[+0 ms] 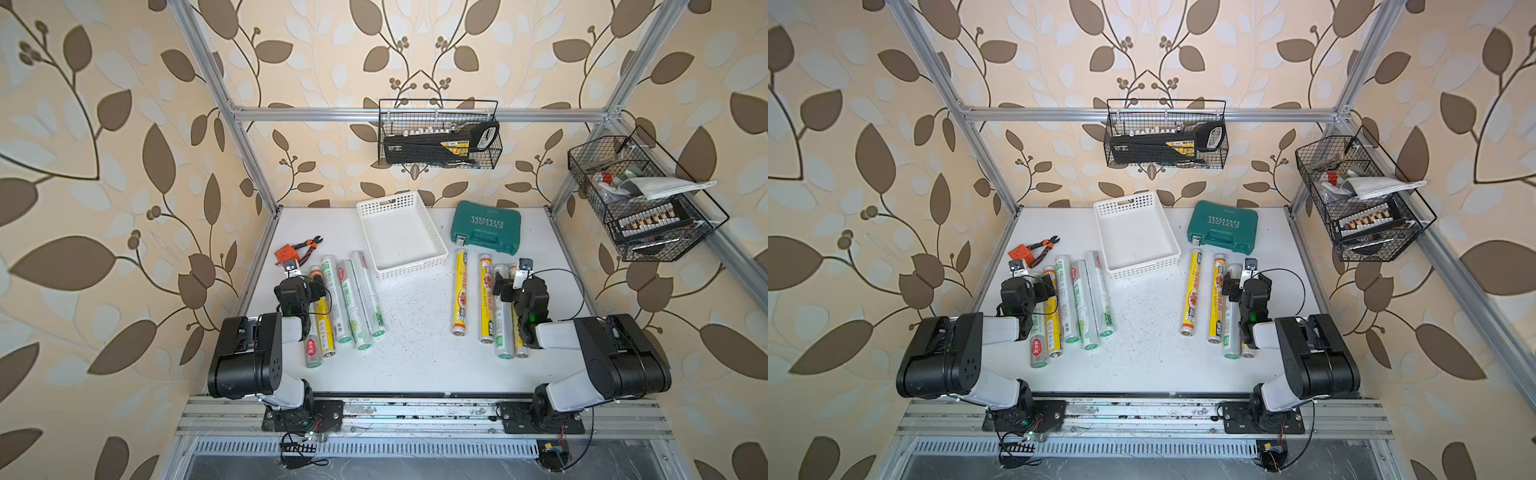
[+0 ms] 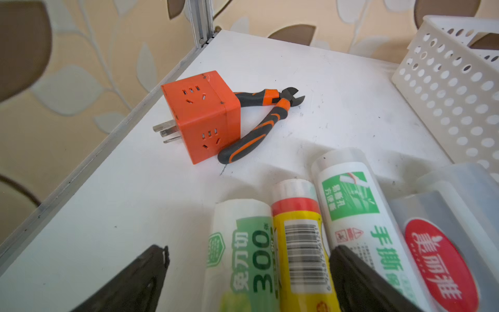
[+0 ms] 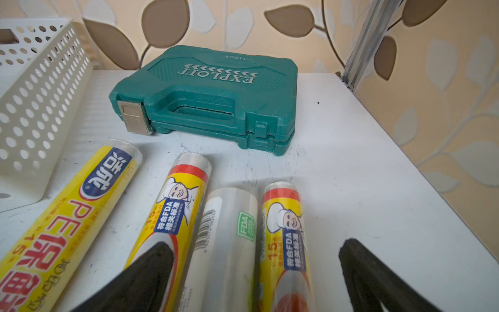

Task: Put the plastic wrap into the basket
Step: Move the basket to the center of the board.

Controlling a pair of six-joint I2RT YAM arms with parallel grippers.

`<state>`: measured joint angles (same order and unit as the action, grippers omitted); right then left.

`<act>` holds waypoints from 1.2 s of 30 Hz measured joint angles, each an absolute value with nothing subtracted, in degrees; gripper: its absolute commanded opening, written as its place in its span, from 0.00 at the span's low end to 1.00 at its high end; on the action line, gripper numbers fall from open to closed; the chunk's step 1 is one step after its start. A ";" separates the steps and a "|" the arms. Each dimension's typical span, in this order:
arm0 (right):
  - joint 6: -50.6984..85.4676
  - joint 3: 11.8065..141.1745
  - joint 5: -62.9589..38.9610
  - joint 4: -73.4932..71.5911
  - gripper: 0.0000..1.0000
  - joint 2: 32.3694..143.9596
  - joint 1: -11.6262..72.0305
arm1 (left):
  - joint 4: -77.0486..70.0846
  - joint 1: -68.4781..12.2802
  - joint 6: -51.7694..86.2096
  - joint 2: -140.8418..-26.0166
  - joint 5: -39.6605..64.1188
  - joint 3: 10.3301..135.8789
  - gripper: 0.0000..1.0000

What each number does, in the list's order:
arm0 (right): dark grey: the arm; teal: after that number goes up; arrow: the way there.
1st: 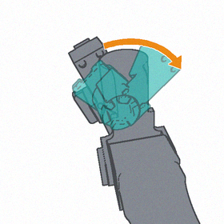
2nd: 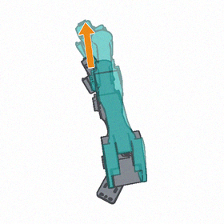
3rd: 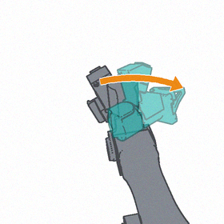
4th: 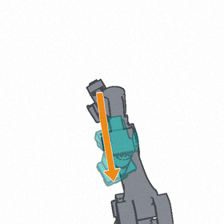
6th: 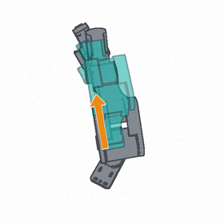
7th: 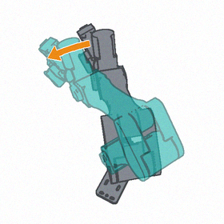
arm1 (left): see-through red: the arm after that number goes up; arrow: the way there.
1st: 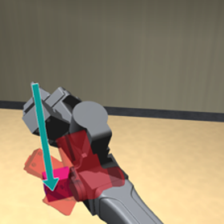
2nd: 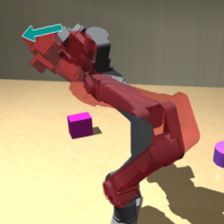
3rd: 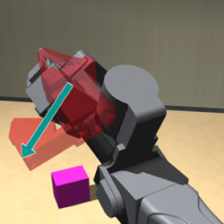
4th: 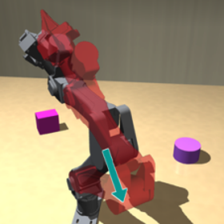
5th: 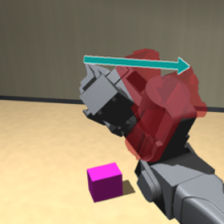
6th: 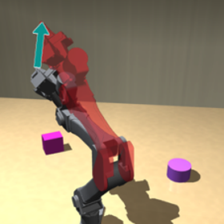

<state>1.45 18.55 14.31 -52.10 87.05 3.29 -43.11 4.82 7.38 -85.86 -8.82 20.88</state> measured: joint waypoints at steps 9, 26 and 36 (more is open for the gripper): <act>1.43 18.55 14.26 -52.10 0.99 87.05 3.29 | -42.96 4.82 7.38 -85.86 -8.82 20.88 0.99; 1.48 20.93 11.18 -41.93 0.99 78.74 2.11 | -31.00 2.50 8.27 -72.07 -12.27 21.65 0.99; 19.66 47.42 6.20 -2.72 0.99 70.22 1.13 | -4.40 1.39 28.03 -63.35 -5.48 41.69 0.99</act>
